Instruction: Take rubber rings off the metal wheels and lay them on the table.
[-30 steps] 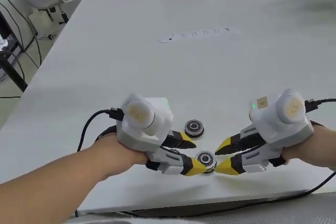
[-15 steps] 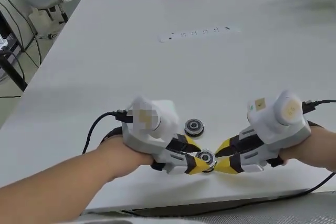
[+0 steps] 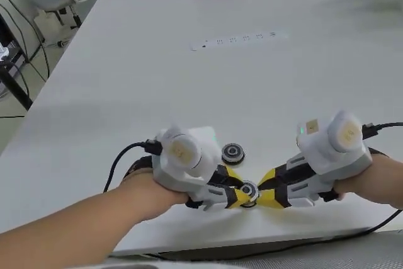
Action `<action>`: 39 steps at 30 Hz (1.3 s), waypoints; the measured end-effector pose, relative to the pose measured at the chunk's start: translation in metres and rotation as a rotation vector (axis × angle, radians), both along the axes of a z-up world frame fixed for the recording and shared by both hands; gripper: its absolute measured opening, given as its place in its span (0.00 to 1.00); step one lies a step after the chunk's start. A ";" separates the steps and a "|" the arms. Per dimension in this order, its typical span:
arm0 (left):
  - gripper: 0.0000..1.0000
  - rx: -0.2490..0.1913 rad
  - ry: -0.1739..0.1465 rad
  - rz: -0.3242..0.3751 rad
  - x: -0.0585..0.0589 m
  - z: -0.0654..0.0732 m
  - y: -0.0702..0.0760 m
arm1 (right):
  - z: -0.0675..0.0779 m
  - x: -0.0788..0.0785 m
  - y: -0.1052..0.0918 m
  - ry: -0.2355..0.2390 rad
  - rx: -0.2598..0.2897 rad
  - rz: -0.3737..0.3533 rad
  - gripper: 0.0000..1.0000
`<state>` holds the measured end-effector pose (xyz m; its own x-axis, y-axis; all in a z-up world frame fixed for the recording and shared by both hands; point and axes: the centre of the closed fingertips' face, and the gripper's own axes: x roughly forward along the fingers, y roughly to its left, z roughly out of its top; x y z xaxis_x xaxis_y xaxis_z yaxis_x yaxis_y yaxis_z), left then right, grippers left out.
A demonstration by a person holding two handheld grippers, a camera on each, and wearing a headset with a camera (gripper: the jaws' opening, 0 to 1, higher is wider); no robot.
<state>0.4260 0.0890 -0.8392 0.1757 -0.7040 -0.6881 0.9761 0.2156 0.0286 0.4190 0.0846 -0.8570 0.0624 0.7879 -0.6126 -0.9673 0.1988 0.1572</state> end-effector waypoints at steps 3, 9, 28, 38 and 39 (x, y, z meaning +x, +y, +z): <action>0.08 -0.007 0.006 0.008 0.000 0.000 0.000 | 0.000 0.000 0.000 -0.001 -0.001 -0.003 0.12; 0.07 -0.015 -0.006 0.019 0.001 -0.001 0.000 | -0.001 0.000 0.000 -0.013 -0.003 -0.003 0.11; 0.07 -0.020 -0.018 0.033 0.002 -0.001 0.000 | -0.003 0.000 -0.004 0.033 -0.025 -0.047 0.00; 0.07 -0.022 -0.020 0.033 0.002 -0.001 -0.001 | 0.003 0.002 -0.007 0.175 0.066 -0.147 0.00; 0.07 -0.022 -0.020 0.033 0.002 -0.001 -0.001 | 0.004 0.002 -0.008 0.191 0.075 -0.159 0.00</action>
